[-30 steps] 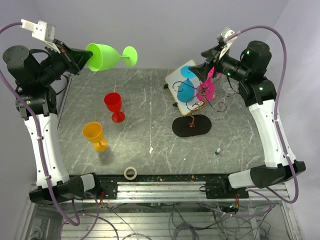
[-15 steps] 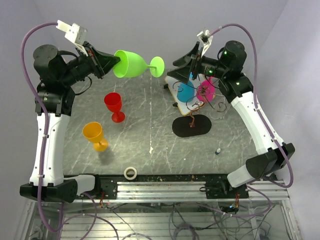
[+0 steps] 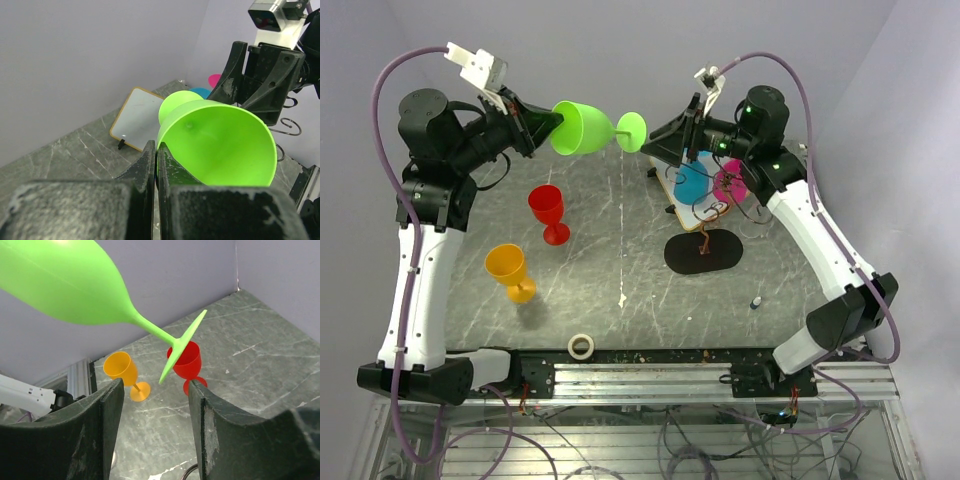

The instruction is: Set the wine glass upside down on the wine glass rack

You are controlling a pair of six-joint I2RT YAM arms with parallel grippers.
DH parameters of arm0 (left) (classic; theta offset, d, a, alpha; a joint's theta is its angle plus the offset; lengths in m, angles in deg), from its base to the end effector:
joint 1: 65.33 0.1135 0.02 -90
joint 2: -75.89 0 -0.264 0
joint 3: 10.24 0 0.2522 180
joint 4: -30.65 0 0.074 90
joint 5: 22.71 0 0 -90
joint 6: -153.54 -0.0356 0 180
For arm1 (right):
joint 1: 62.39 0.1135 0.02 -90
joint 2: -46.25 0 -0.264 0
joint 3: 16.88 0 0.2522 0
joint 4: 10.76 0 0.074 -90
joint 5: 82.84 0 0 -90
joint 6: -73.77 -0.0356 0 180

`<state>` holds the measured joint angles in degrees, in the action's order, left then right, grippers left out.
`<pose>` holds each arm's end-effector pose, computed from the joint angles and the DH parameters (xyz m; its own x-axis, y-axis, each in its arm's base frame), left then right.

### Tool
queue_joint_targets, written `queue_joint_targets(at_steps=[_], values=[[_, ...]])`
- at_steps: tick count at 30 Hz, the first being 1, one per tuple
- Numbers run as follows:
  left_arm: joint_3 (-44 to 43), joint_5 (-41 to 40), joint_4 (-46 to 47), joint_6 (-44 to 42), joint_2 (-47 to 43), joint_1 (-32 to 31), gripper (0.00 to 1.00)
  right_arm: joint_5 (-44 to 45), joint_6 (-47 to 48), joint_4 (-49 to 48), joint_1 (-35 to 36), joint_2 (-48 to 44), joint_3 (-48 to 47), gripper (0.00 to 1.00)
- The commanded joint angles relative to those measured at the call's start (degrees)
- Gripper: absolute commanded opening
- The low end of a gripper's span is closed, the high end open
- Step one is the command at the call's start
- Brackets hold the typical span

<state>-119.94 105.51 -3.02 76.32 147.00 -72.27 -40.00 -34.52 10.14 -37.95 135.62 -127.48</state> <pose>0.2289 -0.0500 0.5293 -0.0733 -0.1661 -0.9834 0.7081 0.6856 -0.1686 0.3082 0.1687 0.4694 -0.2928 0.1013 -0.9508 -0.9026 0.2990 0.3098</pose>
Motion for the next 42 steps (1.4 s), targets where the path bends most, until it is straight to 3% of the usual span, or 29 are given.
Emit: queue_joint_targets(at_steps=[1, 19, 33, 38, 42], values=[[-0.4, -1.5, 0.2, -2.9, -0.3, -1.0, 0.07, 3.6, -1.3, -0.4, 0.3, 0.9, -1.1, 0.52], [1.5, -0.7, 0.9, -5.5, -1.0, -2.4, 0.07, 4.4, -6.2, -2.7, 1.2, 3.2, -2.1, 0.31], [2.0, 0.1, 1.1, -6.3, -0.8, -3.0, 0.07, 6.0, -6.3, -1.8, 2.0, 4.9, -3.3, 0.21], [2.5, 0.7, 1.2, -6.2, -0.9, -3.0, 0.07, 7.5, -5.7, -0.9, 2.0, 5.3, -3.5, 0.11], [3.5, 0.5, 1.1, -6.8, -1.5, -3.1, 0.13, 9.3, -3.5, 1.1, 1.9, 5.3, -5.0, 0.00]])
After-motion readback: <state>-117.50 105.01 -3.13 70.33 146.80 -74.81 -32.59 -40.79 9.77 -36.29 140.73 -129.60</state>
